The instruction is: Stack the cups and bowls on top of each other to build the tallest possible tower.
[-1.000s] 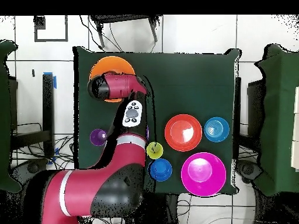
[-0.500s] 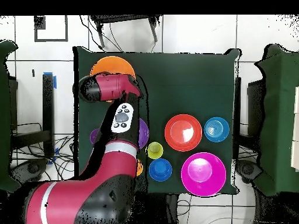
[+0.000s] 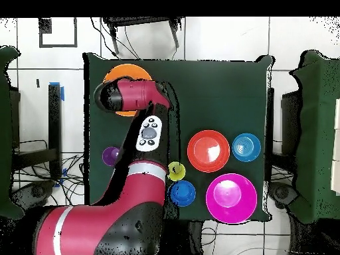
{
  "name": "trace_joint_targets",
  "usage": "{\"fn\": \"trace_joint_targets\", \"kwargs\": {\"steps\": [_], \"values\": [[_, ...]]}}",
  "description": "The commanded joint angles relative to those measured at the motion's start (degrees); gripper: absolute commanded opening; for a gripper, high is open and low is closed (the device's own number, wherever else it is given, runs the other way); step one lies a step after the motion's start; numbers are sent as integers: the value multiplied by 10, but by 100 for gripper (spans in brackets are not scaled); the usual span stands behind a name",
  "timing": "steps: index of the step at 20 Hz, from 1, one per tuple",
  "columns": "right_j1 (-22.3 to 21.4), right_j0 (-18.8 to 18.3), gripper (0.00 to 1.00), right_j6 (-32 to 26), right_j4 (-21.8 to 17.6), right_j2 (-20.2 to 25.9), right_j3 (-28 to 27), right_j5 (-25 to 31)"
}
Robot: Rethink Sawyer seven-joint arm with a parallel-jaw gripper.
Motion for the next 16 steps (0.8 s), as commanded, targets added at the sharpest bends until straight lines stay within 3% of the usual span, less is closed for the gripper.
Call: {"fn": "trace_joint_targets", "kwargs": {"steps": [1, 5, 16], "values": [[53, -25, 100, 5, -49, 56, 29, -28], [64, -37, 100, -17, -53, 69, 17, -15], [78, -28, 100, 1, -51, 64, 18, -36]]}}
